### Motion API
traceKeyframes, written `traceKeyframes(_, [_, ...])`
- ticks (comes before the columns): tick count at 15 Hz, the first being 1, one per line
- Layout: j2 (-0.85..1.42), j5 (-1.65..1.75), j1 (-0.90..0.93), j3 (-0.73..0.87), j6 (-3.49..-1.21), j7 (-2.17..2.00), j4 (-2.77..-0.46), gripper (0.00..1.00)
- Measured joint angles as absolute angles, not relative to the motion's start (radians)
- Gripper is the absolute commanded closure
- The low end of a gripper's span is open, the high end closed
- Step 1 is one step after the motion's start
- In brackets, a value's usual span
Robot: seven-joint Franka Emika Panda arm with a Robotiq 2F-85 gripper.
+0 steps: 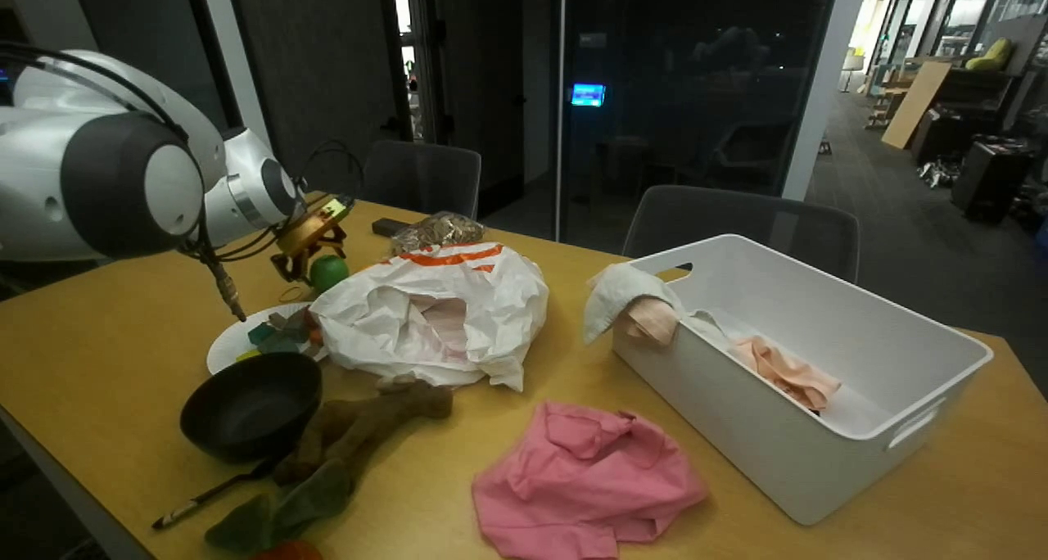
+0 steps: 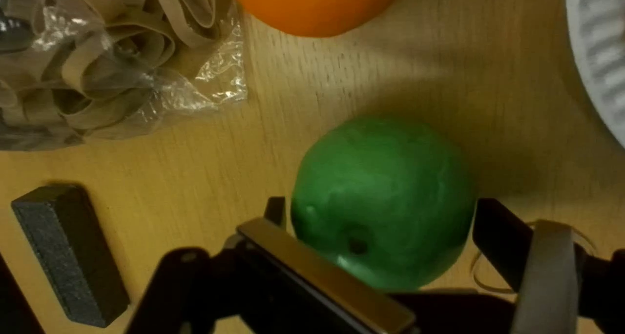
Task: Pick up the orange toy, green apple toy and small red toy and put them into the black bowl one by one
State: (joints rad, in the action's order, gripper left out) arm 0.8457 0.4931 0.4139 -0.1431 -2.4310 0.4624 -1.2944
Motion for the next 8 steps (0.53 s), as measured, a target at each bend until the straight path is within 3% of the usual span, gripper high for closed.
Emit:
traceKeyframes(2, [0.861,0.500,0.420,-0.135,-2.431,0.464,-1.284,0.36])
traceKeyframes(8, [0.841,0.502,0.420,-0.116,-2.418,0.457,-1.276,0.36])
